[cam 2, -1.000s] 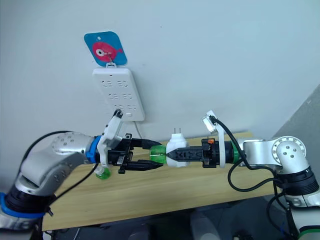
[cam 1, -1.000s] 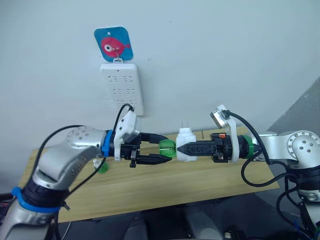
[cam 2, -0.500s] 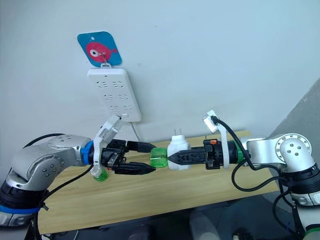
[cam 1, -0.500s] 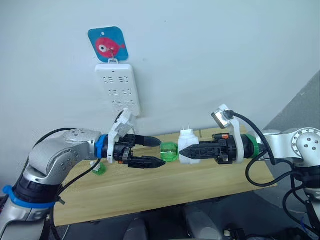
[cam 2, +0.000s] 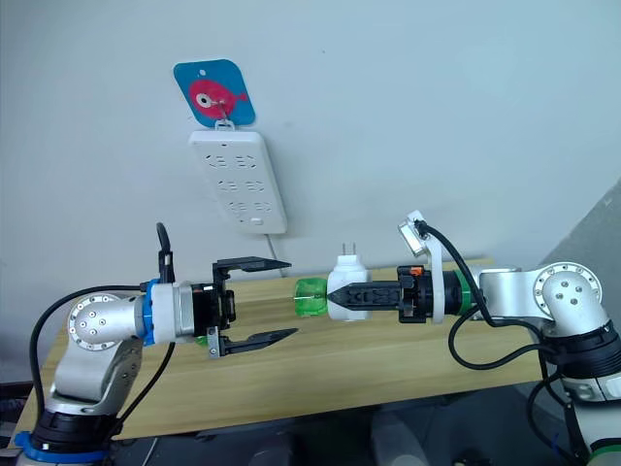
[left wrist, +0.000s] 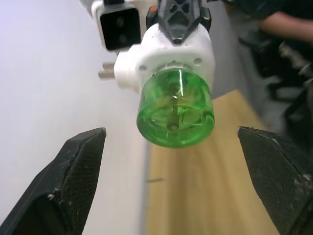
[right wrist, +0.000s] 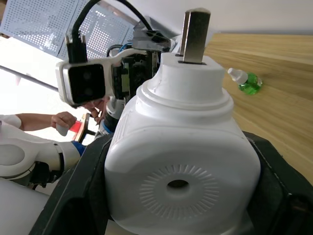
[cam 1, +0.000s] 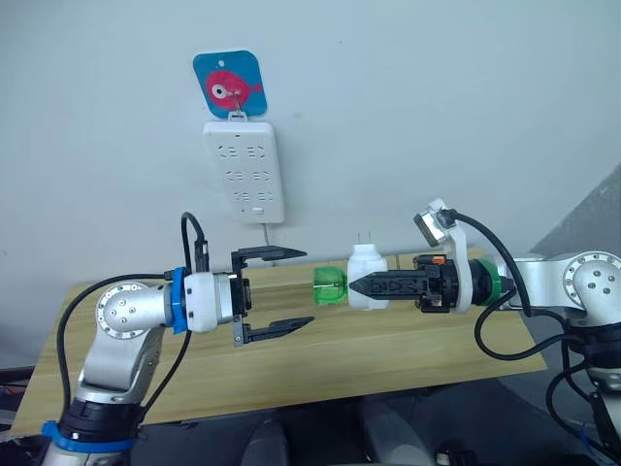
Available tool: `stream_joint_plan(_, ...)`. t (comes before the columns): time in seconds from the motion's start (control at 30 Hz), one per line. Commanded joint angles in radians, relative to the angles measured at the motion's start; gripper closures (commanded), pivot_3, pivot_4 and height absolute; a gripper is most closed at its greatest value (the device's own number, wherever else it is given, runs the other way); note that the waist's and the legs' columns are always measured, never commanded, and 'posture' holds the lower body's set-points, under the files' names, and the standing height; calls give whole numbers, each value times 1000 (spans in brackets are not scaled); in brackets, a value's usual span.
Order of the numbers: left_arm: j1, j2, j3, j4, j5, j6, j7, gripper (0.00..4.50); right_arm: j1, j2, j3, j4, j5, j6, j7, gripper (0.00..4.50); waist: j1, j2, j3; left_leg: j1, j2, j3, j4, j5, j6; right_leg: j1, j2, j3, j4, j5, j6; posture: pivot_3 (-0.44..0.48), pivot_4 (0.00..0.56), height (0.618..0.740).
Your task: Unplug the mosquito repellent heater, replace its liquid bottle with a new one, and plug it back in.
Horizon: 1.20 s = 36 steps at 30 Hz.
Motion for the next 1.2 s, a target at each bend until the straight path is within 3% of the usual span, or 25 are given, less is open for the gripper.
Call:
stream_joint_plan(0.03,-41,-25,-27,31,71,-153,37,0,-19,4,-23,-15,26,-10,-4,1410,2,0,0,0,0,0,0,0,0,0,0,0,0,0,0,-165,128,740)
stream_joint_plan(0.23,-60,-55,-73,74,136,-247,113,0,-22,15,-25,-22,26,-14,-14,1410,-1,0,0,0,0,0,-1,0,0,0,0,0,0,0,0,-174,128,740)
stream_joint_plan(0.37,-67,-41,-88,81,133,-243,137,866,-23,14,-25,-22,26,-12,-14,1410,-2,0,0,0,0,-1,0,0,0,0,0,-1,1,0,0,-172,126,740)
stream_joint_plan(0.5,-69,-20,-103,57,106,-224,142,2193,-22,14,-22,-26,26,-15,-20,1410,-6,0,0,0,0,0,0,0,0,0,0,0,1,0,0,-172,126,740)
stream_joint_plan(0.57,-68,-3,-107,34,80,-185,139,2277,-23,13,-20,-25,26,-15,-23,1410,-9,0,0,0,0,-1,0,0,0,0,0,-1,1,0,0,-169,127,740)
stream_joint_plan(0.7,-53,90,-114,-33,-34,101,113,2277,-26,8,-18,-22,26,-13,-25,1410,-17,0,0,0,0,-1,-1,0,0,0,0,-1,1,0,0,-161,127,740)
stream_joint_plan(0.83,-181,353,-127,-93,-462,961,121,2277,-39,-7,-12,-26,26,5,2,1411,-22,-1,1,0,1,-4,0,0,0,0,0,-3,3,0,0,-155,129,740)
stream_joint_plan(0.93,-353,416,-138,-31,-700,1320,111,2277,-50,-17,-4,-35,26,13,28,1411,-22,1,2,0,0,-6,0,0,1,0,1,-5,3,0,0,-148,129,740)
stream_joint_plan(1.03,-452,382,-137,22,-759,1450,154,2277,-59,-20,5,-41,25,15,44,1412,-23,1,2,0,0,-6,-1,0,1,0,1,-5,3,0,0,-151,130,740)
stream_joint_plan(1.2,-438,344,-107,-4,-734,1453,165,2277,-61,-19,11,-45,26,4,51,1412,-24,1,2,0,0,-6,-2,0,1,-1,1,-5,2,-1,-1,-153,127,740)
